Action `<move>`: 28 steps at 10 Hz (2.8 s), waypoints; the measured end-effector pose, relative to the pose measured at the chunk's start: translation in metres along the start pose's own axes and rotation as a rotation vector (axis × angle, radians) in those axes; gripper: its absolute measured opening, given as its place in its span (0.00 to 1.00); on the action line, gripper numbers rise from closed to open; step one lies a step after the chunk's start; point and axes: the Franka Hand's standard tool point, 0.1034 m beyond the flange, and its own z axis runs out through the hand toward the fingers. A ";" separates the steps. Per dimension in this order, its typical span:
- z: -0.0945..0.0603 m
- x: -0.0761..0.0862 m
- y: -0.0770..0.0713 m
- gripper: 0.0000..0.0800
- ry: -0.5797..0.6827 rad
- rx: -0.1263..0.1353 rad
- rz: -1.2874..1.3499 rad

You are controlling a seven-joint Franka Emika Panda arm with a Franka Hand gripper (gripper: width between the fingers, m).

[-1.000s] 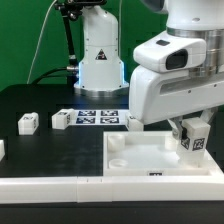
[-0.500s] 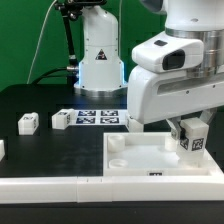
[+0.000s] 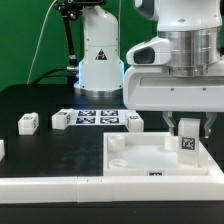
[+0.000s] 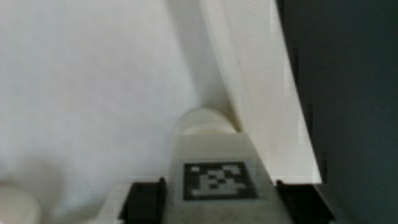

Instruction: Assemble one leg

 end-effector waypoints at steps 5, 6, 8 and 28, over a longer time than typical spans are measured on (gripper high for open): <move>0.002 -0.004 -0.005 0.37 -0.019 0.017 0.414; 0.002 -0.004 -0.005 0.37 -0.019 0.017 0.383; 0.002 -0.005 -0.005 0.62 -0.019 0.017 0.334; -0.002 0.007 -0.003 0.37 -0.002 -0.008 -0.700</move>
Offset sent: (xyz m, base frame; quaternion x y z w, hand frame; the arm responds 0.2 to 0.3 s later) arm 0.0013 -0.0011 -0.0046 -0.0215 0.0126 0.1479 0.9887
